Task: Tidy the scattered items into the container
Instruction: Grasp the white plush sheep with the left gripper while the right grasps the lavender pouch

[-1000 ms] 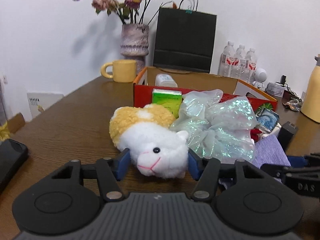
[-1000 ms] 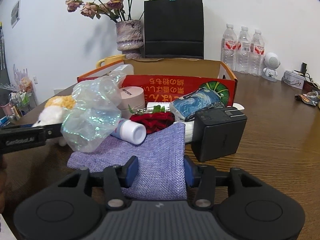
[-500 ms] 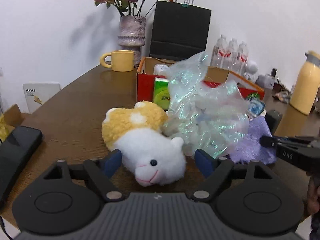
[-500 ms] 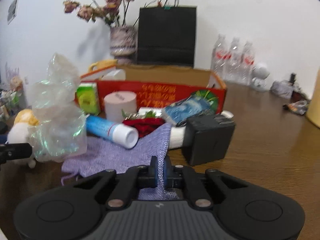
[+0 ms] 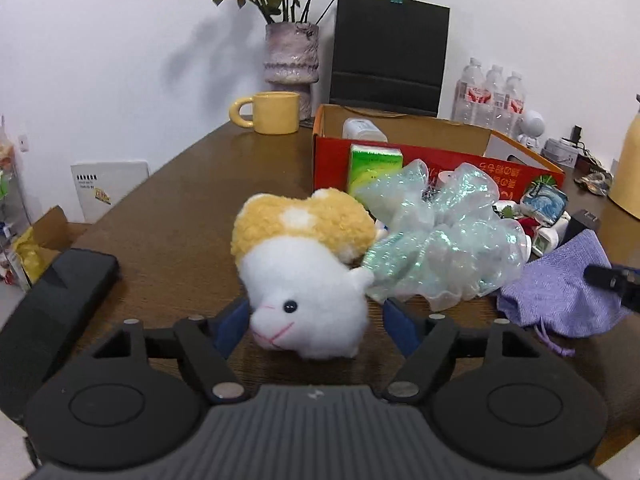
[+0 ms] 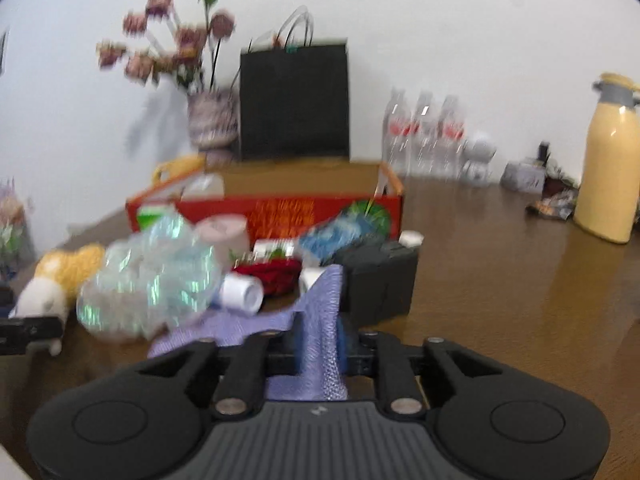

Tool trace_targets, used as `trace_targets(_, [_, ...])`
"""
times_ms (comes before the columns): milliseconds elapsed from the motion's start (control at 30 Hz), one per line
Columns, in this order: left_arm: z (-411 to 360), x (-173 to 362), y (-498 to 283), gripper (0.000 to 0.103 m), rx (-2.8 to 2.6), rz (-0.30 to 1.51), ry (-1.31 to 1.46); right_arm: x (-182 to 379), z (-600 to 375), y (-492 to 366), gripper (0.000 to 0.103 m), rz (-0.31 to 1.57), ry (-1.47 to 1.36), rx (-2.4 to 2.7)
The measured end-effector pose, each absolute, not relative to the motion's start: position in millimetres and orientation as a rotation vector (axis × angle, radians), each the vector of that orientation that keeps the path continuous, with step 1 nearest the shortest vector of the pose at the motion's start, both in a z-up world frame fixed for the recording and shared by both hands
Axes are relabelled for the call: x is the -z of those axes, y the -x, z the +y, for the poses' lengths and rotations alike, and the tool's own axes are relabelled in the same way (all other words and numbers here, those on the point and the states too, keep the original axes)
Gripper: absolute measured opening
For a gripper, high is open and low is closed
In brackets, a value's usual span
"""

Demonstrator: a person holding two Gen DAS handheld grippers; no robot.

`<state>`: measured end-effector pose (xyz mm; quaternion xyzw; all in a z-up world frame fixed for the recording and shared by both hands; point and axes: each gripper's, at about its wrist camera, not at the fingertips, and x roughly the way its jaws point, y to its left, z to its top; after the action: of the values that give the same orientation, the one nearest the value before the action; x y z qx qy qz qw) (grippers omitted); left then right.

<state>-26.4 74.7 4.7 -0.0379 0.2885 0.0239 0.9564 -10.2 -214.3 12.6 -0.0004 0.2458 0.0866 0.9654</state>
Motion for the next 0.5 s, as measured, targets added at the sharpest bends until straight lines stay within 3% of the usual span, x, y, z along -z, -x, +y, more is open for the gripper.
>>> trace_targets(33, [75.2,-2.4,24.3,0.063,-0.049,0.594,0.09,-12.0,-214.0,8.7,0.035,0.511,0.001,-0.182])
trace_targets(67, [76.3,-0.4,22.7,0.053,-0.053,0.604,0.099,-10.5,-212.5,7.6,0.04,0.528,0.005,-0.186])
trace_targets(133, [77.5,1.0,23.4,0.052,-0.049,0.602,0.104,-7.1,-209.4,5.3,0.054,0.565,0.004,-0.202])
trace_targets(267, [81.3,-5.3,32.9,0.049,-0.056,0.58,0.124,0.6,-203.7,3.3,0.056,0.62,-0.005,-0.236])
trace_targets(300, [81.4,-9.7,37.0,0.048,-0.062,0.56,0.112,1.5,-202.2,4.3,0.052,0.615,0.001,-0.228])
trace_targets(367, [80.3,-19.7,45.8,0.048,-0.072,0.513,0.079,1.1,-201.9,7.1,0.013,0.604,0.006,-0.212])
trace_targets(400, [78.7,-26.3,51.0,0.048,-0.072,0.483,0.063,-1.7,-204.0,9.6,0.003,0.59,-0.007,-0.211])
trace_targets(500, [73.8,-46.8,63.2,0.048,-0.023,0.413,0.07,-13.5,-209.4,19.5,0.002,0.528,-0.027,-0.201])
